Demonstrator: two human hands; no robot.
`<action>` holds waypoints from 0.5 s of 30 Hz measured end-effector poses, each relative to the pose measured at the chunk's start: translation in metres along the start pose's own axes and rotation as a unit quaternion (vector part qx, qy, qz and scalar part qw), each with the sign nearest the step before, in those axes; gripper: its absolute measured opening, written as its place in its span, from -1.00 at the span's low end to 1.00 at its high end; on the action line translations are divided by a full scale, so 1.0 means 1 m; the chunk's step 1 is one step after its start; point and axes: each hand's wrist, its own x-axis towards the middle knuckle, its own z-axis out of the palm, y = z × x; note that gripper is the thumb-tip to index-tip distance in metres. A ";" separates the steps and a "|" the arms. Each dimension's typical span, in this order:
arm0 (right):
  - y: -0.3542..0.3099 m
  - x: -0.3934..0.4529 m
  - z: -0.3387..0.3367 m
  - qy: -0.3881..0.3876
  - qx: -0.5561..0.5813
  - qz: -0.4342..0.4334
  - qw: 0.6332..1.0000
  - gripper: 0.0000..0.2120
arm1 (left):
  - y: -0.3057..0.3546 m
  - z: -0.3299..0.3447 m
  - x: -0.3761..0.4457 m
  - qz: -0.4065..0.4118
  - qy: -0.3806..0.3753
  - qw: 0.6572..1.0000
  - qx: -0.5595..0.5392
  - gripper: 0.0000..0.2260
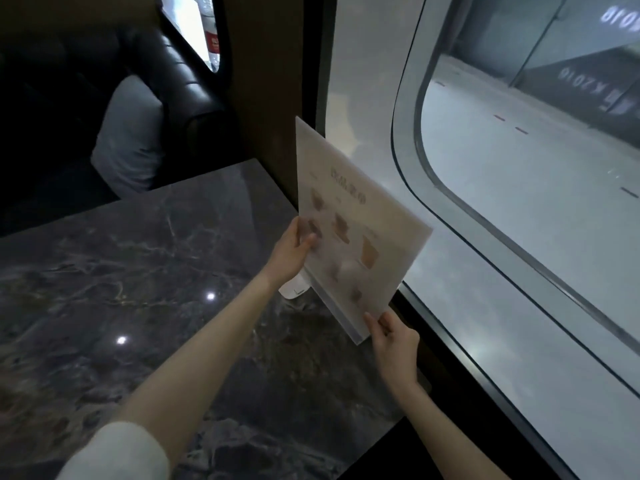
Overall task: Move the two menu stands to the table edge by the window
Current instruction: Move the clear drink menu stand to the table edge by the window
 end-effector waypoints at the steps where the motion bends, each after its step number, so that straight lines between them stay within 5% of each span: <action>1: 0.002 0.001 0.000 0.009 -0.003 0.000 1.000 -0.73 | 0.002 0.002 0.001 -0.004 -0.009 1.000 0.005 -0.62; 3: 0.007 0.004 0.001 0.020 -0.003 0.007 1.000 -0.60 | 0.005 0.006 0.006 -0.007 -0.022 1.000 0.007 -0.60; 8: 0.021 0.008 0.003 0.045 -0.009 0.029 0.999 -0.85 | 0.002 0.015 0.015 -0.017 -0.045 0.999 0.018 -0.61; 15: 0.026 0.011 0.005 0.043 -0.008 0.039 0.998 -0.90 | 0.001 0.020 0.019 -0.007 -0.044 0.999 0.029 -0.55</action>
